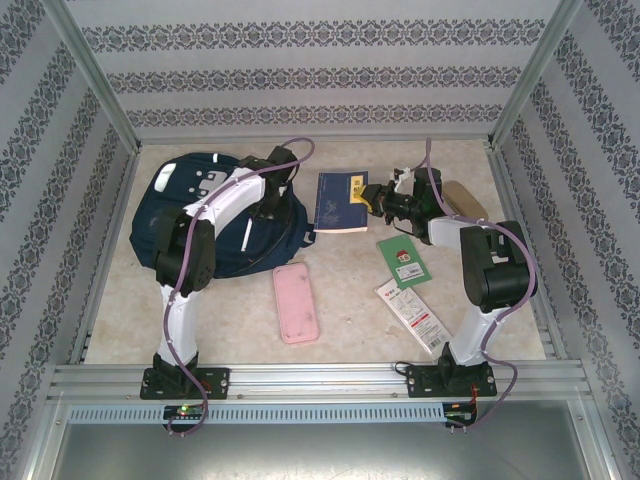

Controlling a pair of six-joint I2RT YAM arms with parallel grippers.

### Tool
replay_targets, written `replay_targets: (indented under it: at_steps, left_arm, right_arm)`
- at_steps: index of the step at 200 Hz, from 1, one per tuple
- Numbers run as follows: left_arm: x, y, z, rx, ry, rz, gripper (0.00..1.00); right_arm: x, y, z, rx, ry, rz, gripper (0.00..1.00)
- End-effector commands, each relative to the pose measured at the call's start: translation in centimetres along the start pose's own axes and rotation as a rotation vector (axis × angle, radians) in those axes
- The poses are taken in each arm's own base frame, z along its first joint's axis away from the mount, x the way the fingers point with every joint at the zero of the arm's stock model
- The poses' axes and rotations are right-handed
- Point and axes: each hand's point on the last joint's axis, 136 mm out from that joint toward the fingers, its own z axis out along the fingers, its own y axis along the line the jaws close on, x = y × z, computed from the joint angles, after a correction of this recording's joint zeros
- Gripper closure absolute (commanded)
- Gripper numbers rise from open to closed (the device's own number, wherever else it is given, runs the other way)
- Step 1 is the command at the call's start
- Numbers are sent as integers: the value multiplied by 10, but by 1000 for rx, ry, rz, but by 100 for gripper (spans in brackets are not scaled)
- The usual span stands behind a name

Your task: Pack the student bag

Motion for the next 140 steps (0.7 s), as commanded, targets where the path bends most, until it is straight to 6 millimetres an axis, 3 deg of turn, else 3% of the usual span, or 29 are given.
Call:
replay_targets:
  at_steps: [1, 30, 60, 93, 140]
  left_arm:
    - [9, 15, 10, -99, 35, 45, 65]
    - [7, 20, 1, -122, 8, 49, 100]
    - [-12, 18, -42, -70, -86, 10, 100]
    - [-33, 12, -97, 5, -199, -26, 100]
    - [-49, 26, -156, 76, -316, -87, 100]
  right_arm:
    - [2, 20, 0, -36, -3, -67, 100]
    - [6, 24, 3, -41, 7, -71, 100]
    - [14, 28, 14, -49, 23, -71, 100]
    - [28, 33, 40, -58, 57, -71, 100]
    - [36, 41, 79, -90, 59, -52, 100]
